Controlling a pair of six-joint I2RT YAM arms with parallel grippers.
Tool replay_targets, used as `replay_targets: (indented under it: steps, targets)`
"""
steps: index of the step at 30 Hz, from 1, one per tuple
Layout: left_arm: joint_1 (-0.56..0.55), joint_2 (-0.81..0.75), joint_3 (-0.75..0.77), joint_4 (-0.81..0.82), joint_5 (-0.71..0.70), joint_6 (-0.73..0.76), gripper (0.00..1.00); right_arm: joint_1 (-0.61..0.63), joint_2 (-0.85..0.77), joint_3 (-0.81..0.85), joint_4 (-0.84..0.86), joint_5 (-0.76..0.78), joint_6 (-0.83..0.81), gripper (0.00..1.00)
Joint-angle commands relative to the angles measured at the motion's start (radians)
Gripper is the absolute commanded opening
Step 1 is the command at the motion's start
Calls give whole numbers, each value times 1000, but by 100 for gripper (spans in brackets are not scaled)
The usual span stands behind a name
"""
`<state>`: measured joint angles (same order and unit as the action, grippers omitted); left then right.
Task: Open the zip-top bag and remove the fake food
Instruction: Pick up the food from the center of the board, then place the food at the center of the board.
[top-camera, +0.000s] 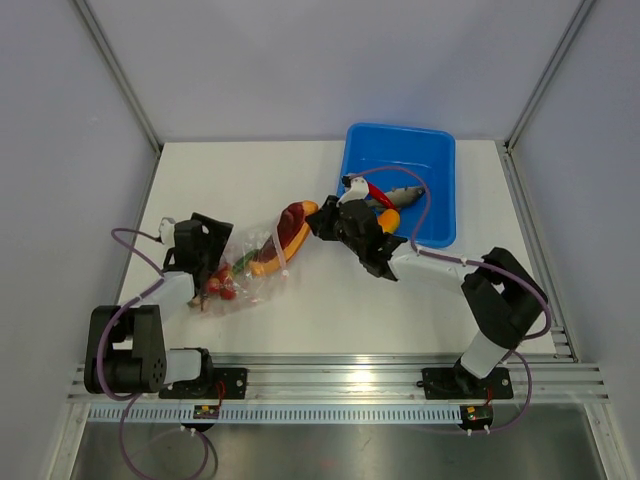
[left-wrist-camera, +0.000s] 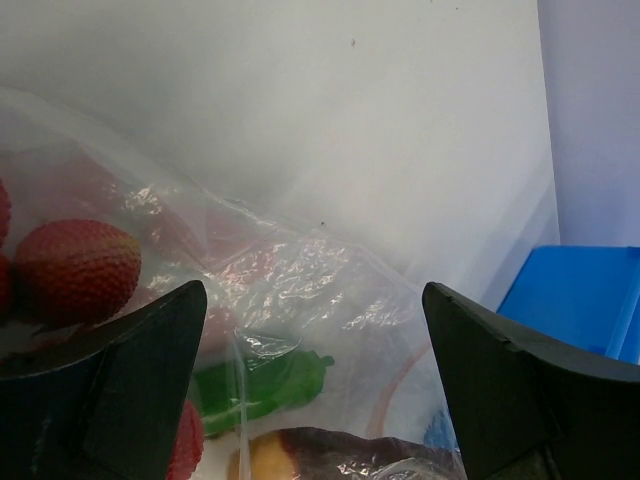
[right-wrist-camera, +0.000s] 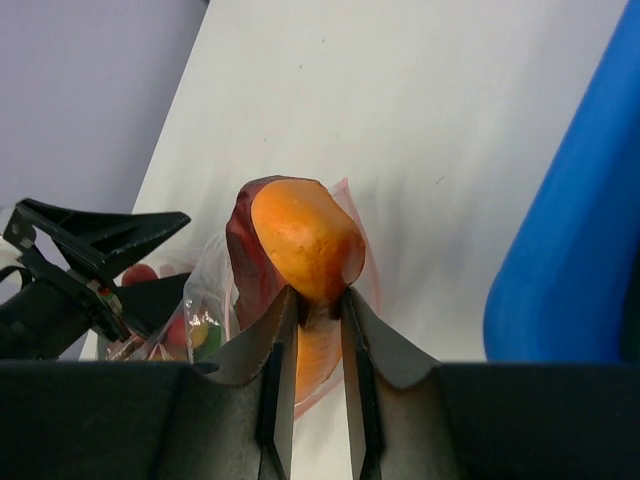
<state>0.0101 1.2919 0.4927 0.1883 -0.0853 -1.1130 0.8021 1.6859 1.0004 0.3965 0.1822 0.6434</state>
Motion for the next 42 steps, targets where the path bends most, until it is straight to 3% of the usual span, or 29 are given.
replay_targets:
  steps: [1, 13, 28, 42]
  targets:
    - [-4, -22, 1, -1, -51, -10, 93, -37, -92, 15, -1, 20, -4, 13]
    - [-27, -13, 14, -13, -39, -7, 93, -135, -210, 35, -113, 7, 2, 11]
    - [-29, -5, 24, -21, -33, 1, 93, -245, -403, 14, -237, 126, -13, 11]
    - [-33, -8, 27, -23, -24, 2, 94, -564, -511, -97, -295, 10, 165, 10]
